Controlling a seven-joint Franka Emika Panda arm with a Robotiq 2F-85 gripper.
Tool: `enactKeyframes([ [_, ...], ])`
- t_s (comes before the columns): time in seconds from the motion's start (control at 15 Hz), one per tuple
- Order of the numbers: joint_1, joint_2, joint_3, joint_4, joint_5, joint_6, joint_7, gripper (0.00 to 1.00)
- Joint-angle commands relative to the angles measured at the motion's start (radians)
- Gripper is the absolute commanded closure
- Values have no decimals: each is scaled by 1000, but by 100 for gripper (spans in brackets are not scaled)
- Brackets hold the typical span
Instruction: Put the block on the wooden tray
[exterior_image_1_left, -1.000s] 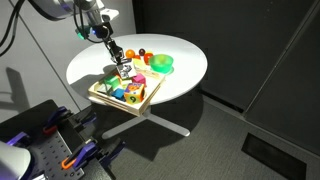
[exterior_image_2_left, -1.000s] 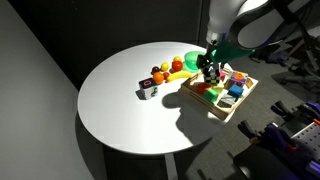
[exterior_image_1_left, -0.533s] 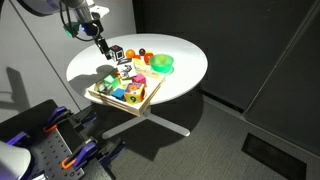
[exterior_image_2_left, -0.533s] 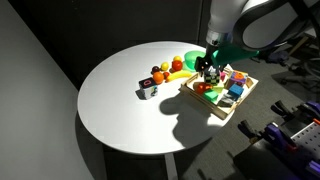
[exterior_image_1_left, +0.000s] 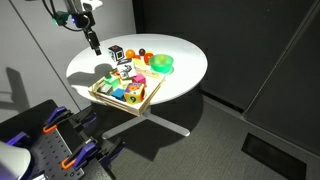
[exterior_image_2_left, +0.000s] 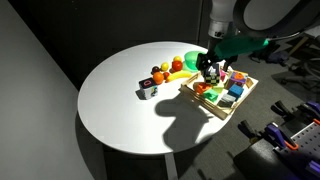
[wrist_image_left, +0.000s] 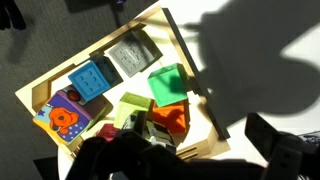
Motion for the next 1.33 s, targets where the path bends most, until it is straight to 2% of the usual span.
enactKeyframes([
  [0.0, -25, -65, 30, 5, 53, -104, -52, 0],
  [0.27, -28, -107, 41, 18, 106, -197, -138, 0],
  [0.93, -61, -205, 47, 60, 100, -389, -310, 0],
  [1.27, -69, -258, 53, 55, 98, -391, -343, 0],
])
